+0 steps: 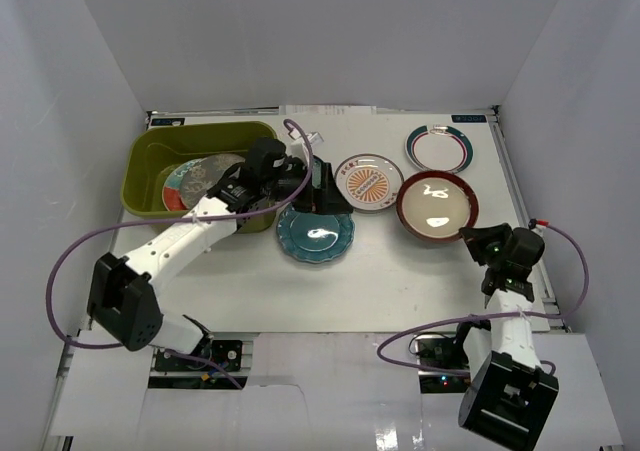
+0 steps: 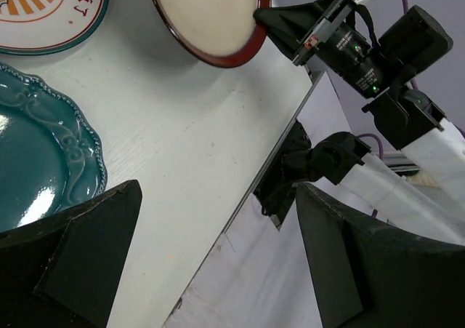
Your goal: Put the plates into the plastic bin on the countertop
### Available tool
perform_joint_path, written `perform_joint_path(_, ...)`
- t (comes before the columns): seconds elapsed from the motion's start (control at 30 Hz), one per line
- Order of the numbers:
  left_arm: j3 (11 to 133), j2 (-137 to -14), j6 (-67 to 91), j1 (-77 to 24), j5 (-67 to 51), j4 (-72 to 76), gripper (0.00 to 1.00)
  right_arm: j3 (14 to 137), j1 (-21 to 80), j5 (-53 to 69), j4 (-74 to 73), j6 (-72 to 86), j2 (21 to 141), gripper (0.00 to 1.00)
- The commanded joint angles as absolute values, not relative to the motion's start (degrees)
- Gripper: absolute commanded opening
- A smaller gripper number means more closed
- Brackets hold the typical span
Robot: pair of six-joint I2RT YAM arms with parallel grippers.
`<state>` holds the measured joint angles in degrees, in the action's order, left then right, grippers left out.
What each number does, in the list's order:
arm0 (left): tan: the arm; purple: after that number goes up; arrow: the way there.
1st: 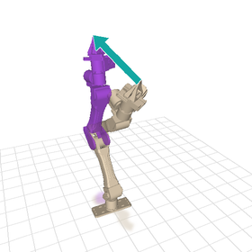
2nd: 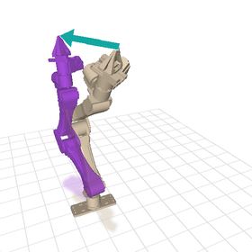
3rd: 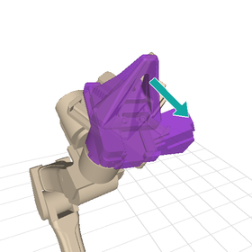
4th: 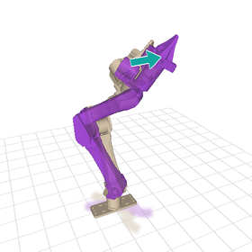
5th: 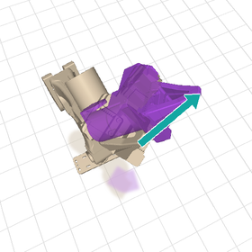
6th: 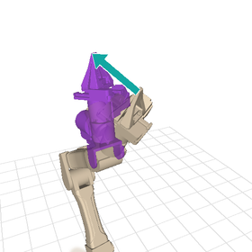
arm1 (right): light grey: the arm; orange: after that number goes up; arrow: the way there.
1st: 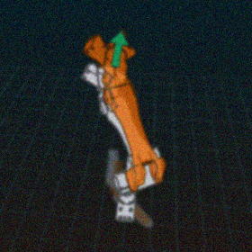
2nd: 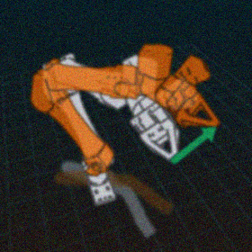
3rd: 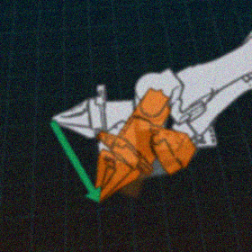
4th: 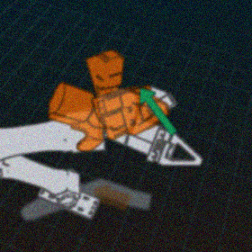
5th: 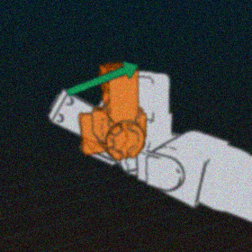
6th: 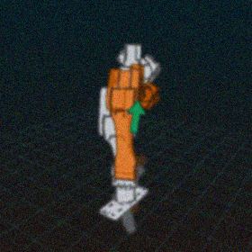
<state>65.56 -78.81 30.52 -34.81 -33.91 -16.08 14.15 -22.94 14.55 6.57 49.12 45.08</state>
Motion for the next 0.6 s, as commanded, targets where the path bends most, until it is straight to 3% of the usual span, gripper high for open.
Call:
perform_joint_path(0.0, 70.0, -82.9, 33.1, -35.6, -34.8, -16.2, 0.98, 17.5, -20.5, 25.1, 15.0, 53.6, 43.3, 0.08)
perform_joint_path(0.23, 78.5, -94.9, 33.9, -36.5, -29.5, -16.1, 0.97, 24.3, -10.0, 30.4, 21.4, 53.1, 45.9, 0.08)
perform_joint_path(0.47, 83.5, -100.9, 32.1, -36.6, -24.4, -17.2, 0.88, 26.4, -6.2, 34.7, 25.4, 53.3, 48.9, 0.08)
perform_joint_path(0.57, 83.1, -101.1, 32.2, -36.7, -23.9, -16.1, 0.62, 26.3, -5.4, 35.9, 26.9, 53.7, 49.8, 0.08)
